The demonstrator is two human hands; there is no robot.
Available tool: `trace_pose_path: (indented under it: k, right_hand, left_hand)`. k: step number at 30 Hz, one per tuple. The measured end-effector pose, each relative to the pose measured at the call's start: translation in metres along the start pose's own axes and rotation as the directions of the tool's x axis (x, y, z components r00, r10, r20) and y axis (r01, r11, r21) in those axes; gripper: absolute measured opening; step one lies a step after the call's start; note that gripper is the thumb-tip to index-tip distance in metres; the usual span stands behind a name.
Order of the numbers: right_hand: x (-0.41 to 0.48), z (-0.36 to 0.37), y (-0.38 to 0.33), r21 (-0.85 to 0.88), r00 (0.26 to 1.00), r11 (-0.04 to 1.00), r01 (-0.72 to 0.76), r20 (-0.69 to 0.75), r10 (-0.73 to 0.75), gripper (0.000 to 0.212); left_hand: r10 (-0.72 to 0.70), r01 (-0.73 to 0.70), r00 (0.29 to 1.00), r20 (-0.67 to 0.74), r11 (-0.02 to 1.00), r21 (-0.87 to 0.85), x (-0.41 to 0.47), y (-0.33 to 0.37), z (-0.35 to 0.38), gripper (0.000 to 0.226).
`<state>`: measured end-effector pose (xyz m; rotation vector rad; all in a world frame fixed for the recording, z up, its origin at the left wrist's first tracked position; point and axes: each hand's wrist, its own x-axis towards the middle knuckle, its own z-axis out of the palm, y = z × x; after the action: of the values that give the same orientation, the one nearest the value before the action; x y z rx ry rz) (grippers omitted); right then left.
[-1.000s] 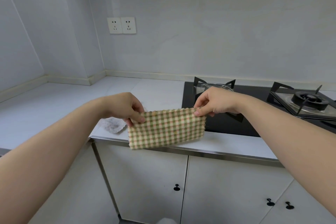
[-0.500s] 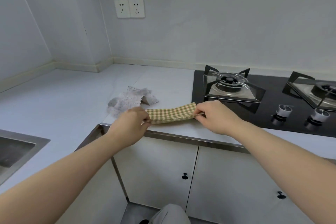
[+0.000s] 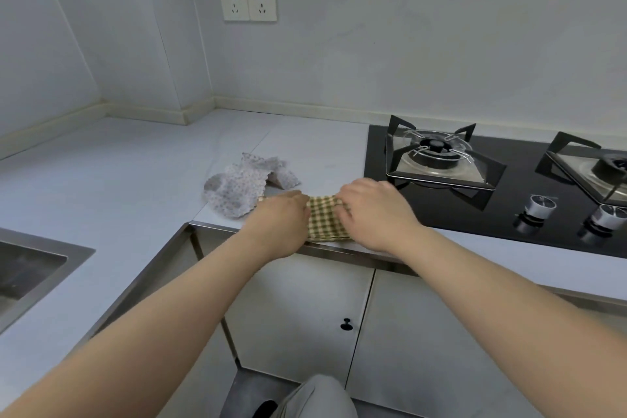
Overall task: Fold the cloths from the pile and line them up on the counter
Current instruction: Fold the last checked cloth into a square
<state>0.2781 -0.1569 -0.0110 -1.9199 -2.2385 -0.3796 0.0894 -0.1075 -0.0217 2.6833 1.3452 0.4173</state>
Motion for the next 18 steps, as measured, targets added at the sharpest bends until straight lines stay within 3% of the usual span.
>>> trace_pose_path:
  k: [1,4,10,12,15,18]
  right_hand:
    - [0.007,0.007,-0.007,0.012,0.999,1.000,0.020,0.048,-0.021,0.033]
    - [0.017,0.030,-0.017,0.008,0.966,1.000,0.021,0.256,-0.023,0.046]
    - [0.013,0.023,-0.006,-0.067,0.896,0.990,-0.123,0.422,0.140,0.064]
    - [0.017,0.014,0.001,-0.116,0.866,0.984,-0.136,0.469,0.175,0.061]
    - [0.028,0.002,0.007,-0.166,0.832,0.980,-0.114,0.523,0.185,0.050]
    - [0.035,-0.003,0.014,-0.229,0.826,0.960,-0.162,0.500,0.259,0.052]
  left_hand:
    - [-0.024,0.024,0.997,0.070,1.000,0.000,0.007,0.002,0.006,0.023]
    - [-0.105,0.101,0.956,0.274,0.994,0.030,0.018,0.006,0.024,0.049]
    - [-0.238,0.223,0.923,0.302,0.971,0.082,0.009,-0.014,0.027,0.074]
    - [-0.264,0.248,0.917,0.300,0.964,0.091,0.011,-0.022,0.023,0.072]
    - [-0.249,0.176,0.924,0.292,0.951,0.253,0.014,-0.018,0.009,0.045]
    - [-0.239,0.163,0.956,0.172,0.917,0.365,0.021,-0.013,-0.004,0.033]
